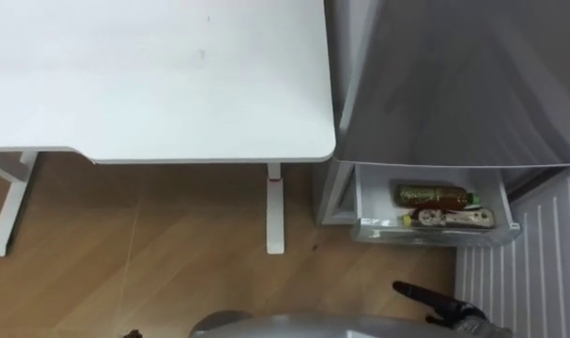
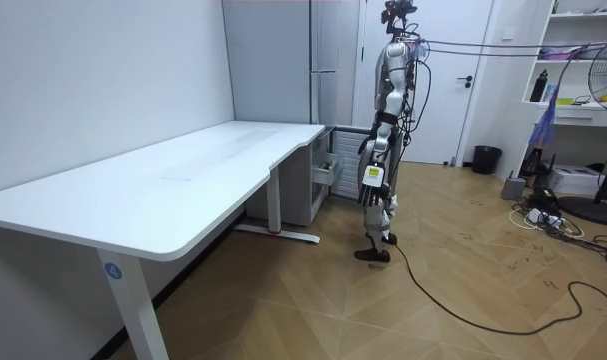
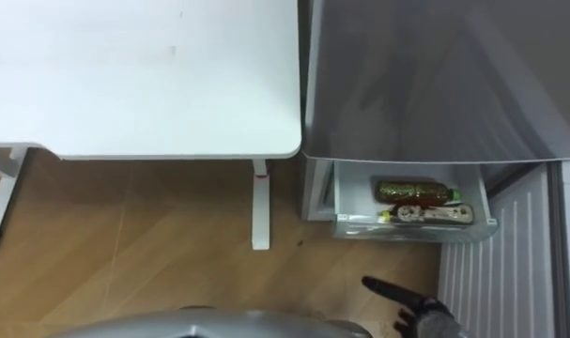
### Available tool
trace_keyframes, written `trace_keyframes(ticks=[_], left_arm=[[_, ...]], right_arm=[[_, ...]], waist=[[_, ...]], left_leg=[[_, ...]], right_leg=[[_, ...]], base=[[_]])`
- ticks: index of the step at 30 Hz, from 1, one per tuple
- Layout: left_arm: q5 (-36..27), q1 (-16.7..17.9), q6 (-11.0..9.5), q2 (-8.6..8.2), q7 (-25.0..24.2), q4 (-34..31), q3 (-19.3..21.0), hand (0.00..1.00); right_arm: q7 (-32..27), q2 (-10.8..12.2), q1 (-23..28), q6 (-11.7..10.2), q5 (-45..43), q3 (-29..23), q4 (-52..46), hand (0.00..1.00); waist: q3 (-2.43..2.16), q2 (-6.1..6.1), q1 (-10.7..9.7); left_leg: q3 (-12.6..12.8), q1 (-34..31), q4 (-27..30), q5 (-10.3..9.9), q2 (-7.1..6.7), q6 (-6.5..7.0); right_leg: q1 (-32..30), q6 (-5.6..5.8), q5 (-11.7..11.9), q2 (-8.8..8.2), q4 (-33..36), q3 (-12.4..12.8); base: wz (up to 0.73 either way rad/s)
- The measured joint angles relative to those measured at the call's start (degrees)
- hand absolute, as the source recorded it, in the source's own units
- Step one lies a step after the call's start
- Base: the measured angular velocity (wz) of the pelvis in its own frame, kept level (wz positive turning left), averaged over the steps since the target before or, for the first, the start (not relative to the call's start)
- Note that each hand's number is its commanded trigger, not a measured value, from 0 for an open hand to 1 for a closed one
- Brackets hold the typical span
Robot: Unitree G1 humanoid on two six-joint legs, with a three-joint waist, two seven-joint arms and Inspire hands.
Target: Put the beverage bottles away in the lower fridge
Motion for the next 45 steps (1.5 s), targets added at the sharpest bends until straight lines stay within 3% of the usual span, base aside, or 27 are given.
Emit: trace_keyframes(ticks=[4,9,14,20,28,34,37,39,43,45], left_arm=[[0.0,0.4,-0.2,-0.35,0.1,0.1,0.8,0.0],[0.1,1.3,-0.2,-0.84,-0.7,0.1,1.0,0.0],[0.1,2.5,-0.2,-0.86,-2.4,0.0,2.8,0.0],[0.0,3.1,-0.2,-0.97,-2.9,0.1,3.1,0.0],[0.1,3.3,-0.3,-0.98,-3.8,0.1,3.1,0.0],[0.7,3.0,-0.3,-1.09,-4.3,0.1,3.2,0.0],[0.6,2.1,-0.5,-1.08,-4.8,0.3,3.0,0.0],[0.5,0.2,-1.3,-1.17,-4.8,1.8,1.9,0.0],[0.6,-4.0,-2.5,-0.85,-4.5,4.4,1.5,0.0],[0.6,-5.8,-3.7,-0.73,-4.4,5.4,1.5,0.0]], right_arm=[[-2.5,0.3,1.1,-0.8,1.4,-0.6,0.1,0.0],[-1.8,0.4,1.5,-0.8,15.5,-2.8,-0.2,0.0],[-0.4,0.6,1.6,-1.0,24.2,-6.6,-0.5,0.0],[2.6,1.7,1.6,-1.7,36.9,-7.3,-0.7,0.0],[7.1,2.3,2.0,-1.7,39.7,-7.9,-1.1,0.0],[10.1,2.5,2.1,-1.7,41.0,-10.6,-1.3,0.0],[11.1,2.5,0.3,-2.1,41.9,-11.1,-1.5,0.0],[12.4,2.4,-2.3,-2.2,42.3,-11.1,-1.5,0.0],[14.0,2.4,-6.6,-2.2,42.3,-10.9,-0.7,0.0],[14.1,2.3,-10.3,-2.6,42.7,-11.3,0.2,0.0]], waist=[[-0.02,0.47,-0.5],[-0.14,0.9,-1.1],[-0.27,1.12,-1.1],[-0.3,1.04,-1.4],[-0.17,1.69,-1.3],[-0.55,2.14,-1.3],[-0.82,2.6,-1.0],[-0.36,3.38,-1.0],[0.07,4.2,-0.5],[0.47,4.67,-0.3]], left_leg=[[0.6,0.6,-0.2,-0.1,0.04,0.06],[0.6,1.4,-0.3,-0.2,0.12,0.05],[0.8,1.9,-0.2,-0.2,0.18,0.05],[0.8,1.8,-0.1,-0.2,0.23,0.03],[0.6,1.7,0.2,-0.3,0.25,0.0],[-0.2,0.7,0.8,-0.3,0.02,0.01],[-0.2,-1.8,2.3,-0.3,0.01,0.1],[-0.1,-4.6,4.4,-0.4,0.06,0.27],[-0.2,-10.5,7.9,-0.7,-0.02,0.63],[-0.1,-16.0,12.3,-1.5,0.12,0.87]], right_leg=[[0.4,0.01,0.0,-0.01,0.1,0.6],[0.9,0.01,0.0,0.09,0.2,1.4],[1.0,-0.03,-0.1,0.17,0.1,2.0],[1.0,-0.03,-0.1,0.21,0.3,2.0],[1.1,-0.07,-0.1,0.23,0.3,1.8],[0.3,-0.17,-0.6,-0.05,0.6,0.9],[-2.8,-0.26,-1.7,-0.63,4.1,0.4],[-5.8,-0.32,-2.2,-0.88,6.8,0.3],[-12.6,-0.5,-3.9,-1.85,12.3,0.1],[-18.8,-0.68,-5.5,-2.5,18.1,1.0]], base=[[-0.06],[-0.03],[-0.04],[0.0],[0.01],[0.08],[0.04],[0.05],[0.05],[-0.05]])
